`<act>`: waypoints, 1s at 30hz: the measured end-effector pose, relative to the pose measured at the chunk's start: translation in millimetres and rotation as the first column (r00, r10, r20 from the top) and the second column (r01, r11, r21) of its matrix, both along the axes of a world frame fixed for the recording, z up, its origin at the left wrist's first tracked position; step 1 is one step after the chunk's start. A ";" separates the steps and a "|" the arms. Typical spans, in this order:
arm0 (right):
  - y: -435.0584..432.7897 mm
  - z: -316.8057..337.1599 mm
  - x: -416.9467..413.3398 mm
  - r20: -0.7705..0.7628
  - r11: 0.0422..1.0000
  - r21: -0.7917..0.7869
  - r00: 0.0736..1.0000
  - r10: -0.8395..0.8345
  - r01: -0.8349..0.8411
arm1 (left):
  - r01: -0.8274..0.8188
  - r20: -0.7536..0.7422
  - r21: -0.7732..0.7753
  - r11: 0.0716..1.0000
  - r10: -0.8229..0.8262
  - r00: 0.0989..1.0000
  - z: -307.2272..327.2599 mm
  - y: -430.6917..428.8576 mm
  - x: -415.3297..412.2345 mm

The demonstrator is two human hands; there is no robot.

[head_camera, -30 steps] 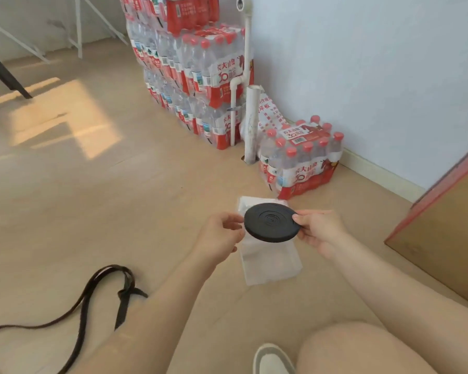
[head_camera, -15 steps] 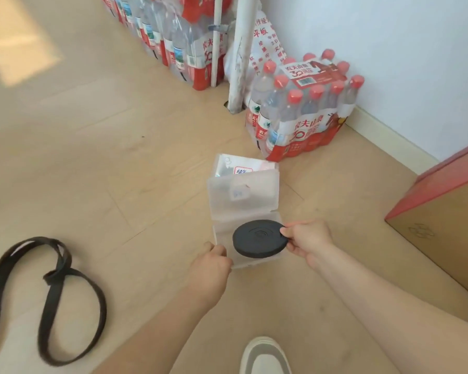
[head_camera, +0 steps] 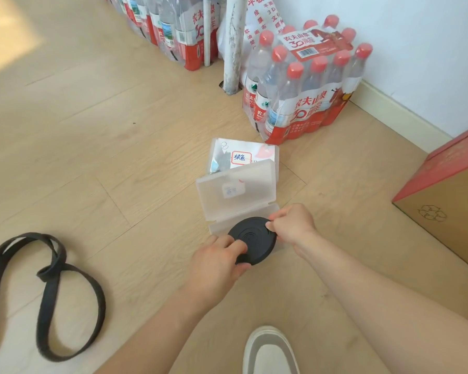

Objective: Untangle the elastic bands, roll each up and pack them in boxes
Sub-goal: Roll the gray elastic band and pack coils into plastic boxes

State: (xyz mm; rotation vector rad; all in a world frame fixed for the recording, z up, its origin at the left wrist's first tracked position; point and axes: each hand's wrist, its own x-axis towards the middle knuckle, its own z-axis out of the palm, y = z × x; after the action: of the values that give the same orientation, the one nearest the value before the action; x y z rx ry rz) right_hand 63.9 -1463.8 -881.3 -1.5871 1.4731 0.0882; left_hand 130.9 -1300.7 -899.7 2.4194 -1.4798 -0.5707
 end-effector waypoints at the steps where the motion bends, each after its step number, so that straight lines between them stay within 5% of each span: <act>1: -2.1 -3.8 0.9 -0.005 1.000 -0.022 1.000 0.020 -0.020 | 0.019 0.007 -0.015 1.000 -0.019 1.000 -0.9 0.2 -0.5; 12: 5.5 -15.3 6.9 -0.306 0.894 -0.219 0.897 0.318 -0.392 | 0.064 0.153 0.229 0.971 -0.101 0.983 -9.4 -6.6 -4.1; 23: 3.0 -23.2 2.9 -0.244 0.793 -0.255 0.831 0.501 -0.553 | -0.035 0.095 0.161 0.986 0.020 0.995 -8.7 -16.9 2.2; 28: 2.0 -22.7 -2.2 -0.177 0.821 -0.294 0.872 0.456 -0.489 | -0.043 0.119 0.159 0.986 0.024 0.993 -12.5 -16.8 1.2; 30: 1.6 -21.3 -3.9 -0.188 0.762 -0.290 0.815 0.548 -0.580 | -0.052 0.137 0.159 0.986 0.030 0.990 -11.4 -18.0 -0.1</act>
State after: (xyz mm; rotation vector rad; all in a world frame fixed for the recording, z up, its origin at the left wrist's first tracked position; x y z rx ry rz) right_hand 60.0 -1462.2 -902.6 -2.3065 1.0562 0.2740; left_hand 130.8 -1318.7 -911.1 2.6552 -1.4838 -0.5487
